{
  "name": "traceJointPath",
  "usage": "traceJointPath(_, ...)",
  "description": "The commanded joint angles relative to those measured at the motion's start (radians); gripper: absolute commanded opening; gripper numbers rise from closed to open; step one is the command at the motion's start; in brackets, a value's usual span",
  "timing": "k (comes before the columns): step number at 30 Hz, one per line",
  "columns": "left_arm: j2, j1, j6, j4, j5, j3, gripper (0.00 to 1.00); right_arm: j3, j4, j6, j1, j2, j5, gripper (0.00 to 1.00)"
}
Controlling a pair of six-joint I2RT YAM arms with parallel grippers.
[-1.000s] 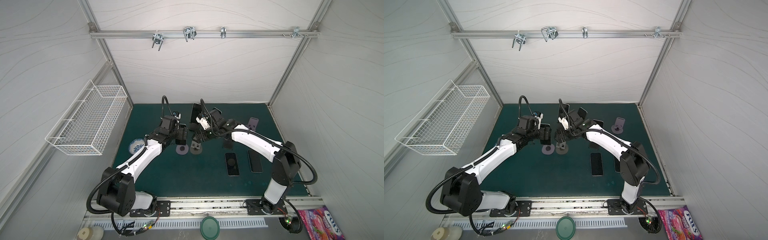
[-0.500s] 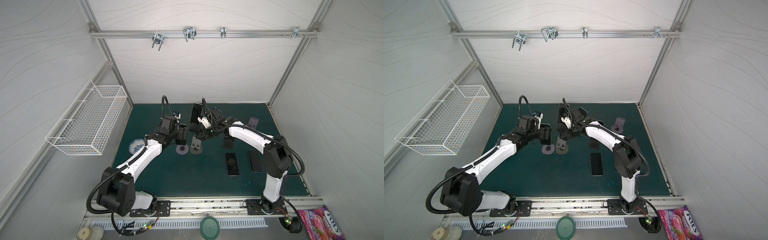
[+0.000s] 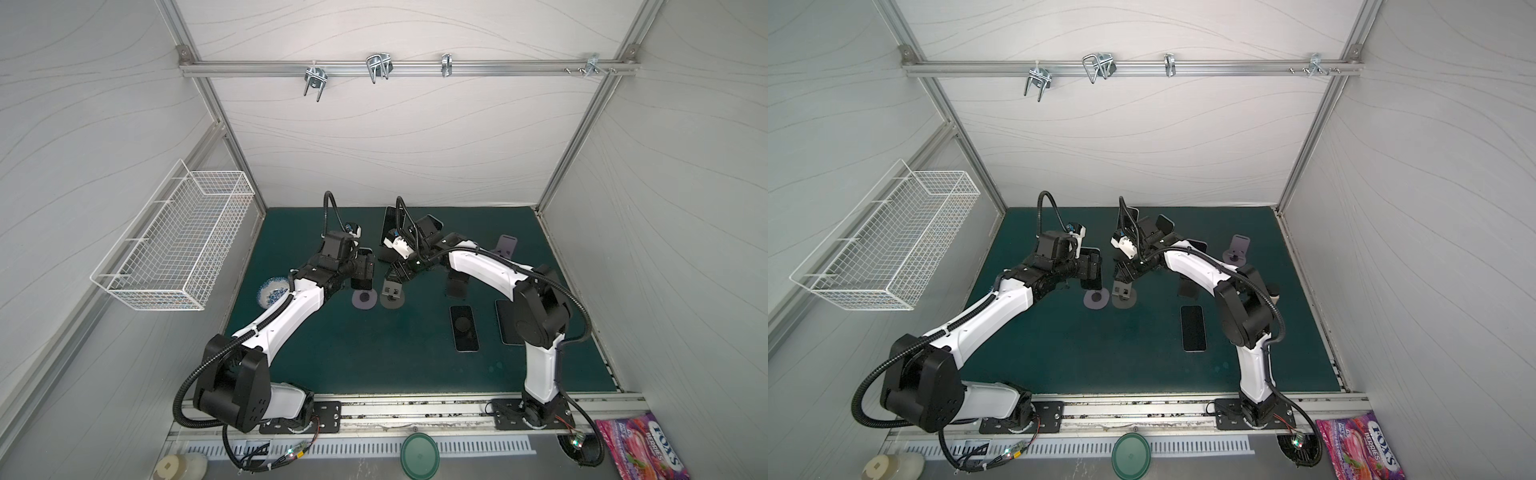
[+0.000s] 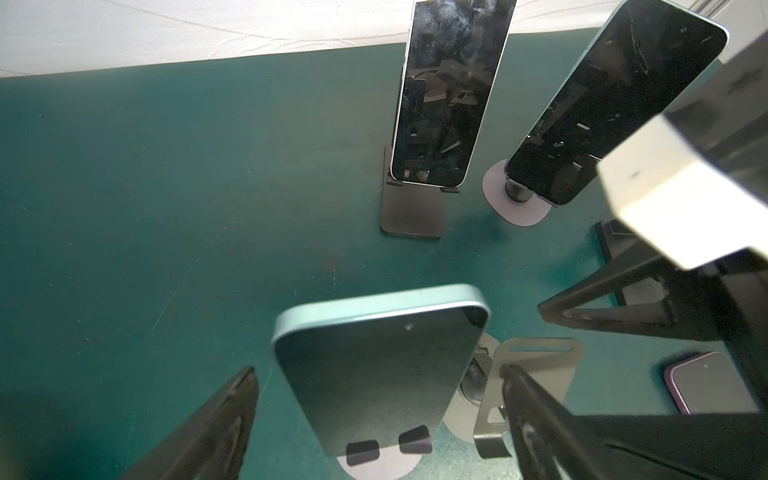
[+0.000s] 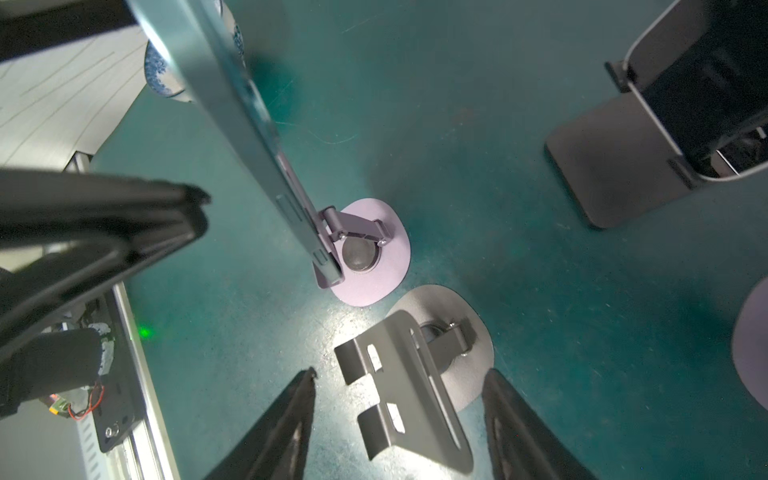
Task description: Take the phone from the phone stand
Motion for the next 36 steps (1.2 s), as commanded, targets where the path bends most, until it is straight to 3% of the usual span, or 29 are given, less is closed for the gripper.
traceJointPath(1,-0.009,0.005,0.004,0.017,-0.014,0.016,0.92,0.038,-0.013,-0.055,-0.006,0.028,-0.068,0.63)
traceJointPath(25,0.005,0.005,0.001,0.013,-0.034,0.017,0.92,0.062,-0.056,-0.104,-0.062,0.097,-0.175,0.44)
traceJointPath(31,0.016,0.006,-0.001,0.012,-0.031,0.02,0.92,0.064,-0.063,-0.112,-0.065,0.107,-0.201,0.36)
traceJointPath(36,0.017,0.006,0.0,0.01,-0.031,0.022,0.92,0.072,-0.061,-0.111,-0.074,0.115,-0.248,0.23)
